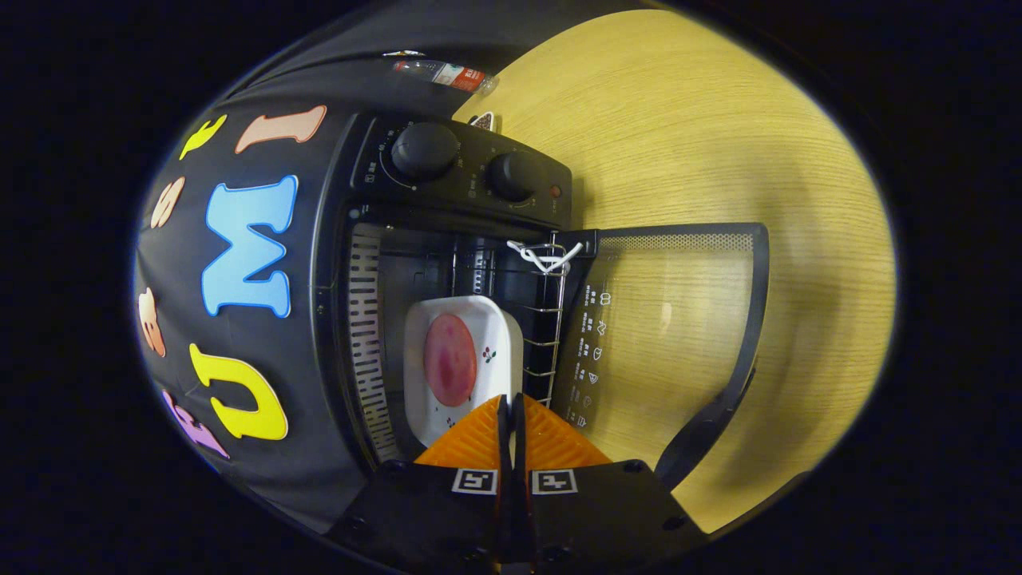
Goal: Open the toaster oven, put the food inside, and close the toaster oven door.
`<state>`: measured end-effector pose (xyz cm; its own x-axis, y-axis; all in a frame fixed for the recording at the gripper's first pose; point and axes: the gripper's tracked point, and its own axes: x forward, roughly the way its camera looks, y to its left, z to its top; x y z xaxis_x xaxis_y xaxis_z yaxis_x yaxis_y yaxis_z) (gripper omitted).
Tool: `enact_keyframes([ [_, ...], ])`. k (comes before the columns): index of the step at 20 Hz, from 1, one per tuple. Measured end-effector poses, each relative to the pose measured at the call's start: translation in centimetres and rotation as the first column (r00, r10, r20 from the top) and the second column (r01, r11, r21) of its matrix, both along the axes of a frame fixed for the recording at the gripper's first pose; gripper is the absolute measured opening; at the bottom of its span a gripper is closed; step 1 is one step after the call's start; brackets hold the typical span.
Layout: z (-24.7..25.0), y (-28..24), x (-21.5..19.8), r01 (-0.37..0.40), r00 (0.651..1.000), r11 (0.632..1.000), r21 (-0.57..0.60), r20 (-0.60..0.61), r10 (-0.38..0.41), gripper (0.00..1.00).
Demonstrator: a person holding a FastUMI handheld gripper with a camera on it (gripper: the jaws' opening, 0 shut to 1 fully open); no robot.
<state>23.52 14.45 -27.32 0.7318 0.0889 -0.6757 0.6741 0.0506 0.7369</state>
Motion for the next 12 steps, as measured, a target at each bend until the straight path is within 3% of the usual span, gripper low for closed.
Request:
enact_keyframes([
  [5,-0.3,0.0,1.1,-0.006,1.0,0.999,-0.044,0.026,0.007,0.02],
  [12,1.7,0.7,1.2,-0.035,0.992,0.999,-0.023,0.117,0.037,0.15],
])
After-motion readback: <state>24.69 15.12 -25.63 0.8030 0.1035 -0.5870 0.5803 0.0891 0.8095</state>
